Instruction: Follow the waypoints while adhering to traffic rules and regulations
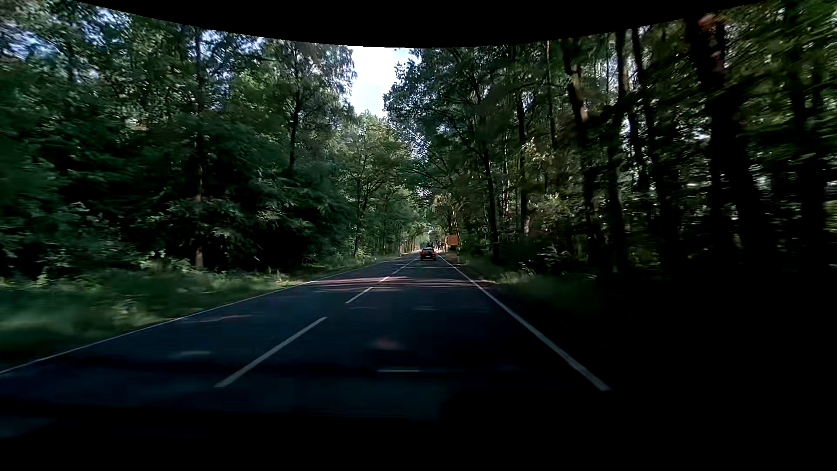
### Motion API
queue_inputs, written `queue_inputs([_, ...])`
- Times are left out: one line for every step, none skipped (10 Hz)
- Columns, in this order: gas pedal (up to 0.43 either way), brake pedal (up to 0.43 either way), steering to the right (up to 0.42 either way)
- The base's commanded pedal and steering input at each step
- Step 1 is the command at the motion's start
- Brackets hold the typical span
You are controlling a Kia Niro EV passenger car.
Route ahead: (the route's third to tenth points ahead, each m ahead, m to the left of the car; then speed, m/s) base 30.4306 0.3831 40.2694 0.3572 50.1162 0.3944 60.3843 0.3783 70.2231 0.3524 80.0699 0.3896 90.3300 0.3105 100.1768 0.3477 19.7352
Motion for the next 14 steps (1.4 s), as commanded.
queue_inputs([0.000, 0.000, -0.002])
queue_inputs([0.000, 0.000, -0.002])
queue_inputs([0.000, 0.000, -0.002])
queue_inputs([0.000, 0.000, -0.002])
queue_inputs([0.000, 0.000, -0.002])
queue_inputs([0.000, 0.000, -0.002])
queue_inputs([0.000, 0.000, -0.002])
queue_inputs([0.000, 0.000, -0.002])
queue_inputs([0.000, 0.000, -0.002])
queue_inputs([0.000, 0.000, -0.002])
queue_inputs([0.000, 0.000, -0.002])
queue_inputs([0.000, 0.000, -0.002])
queue_inputs([0.020, 0.000, -0.002])
queue_inputs([0.028, 0.000, -0.002])
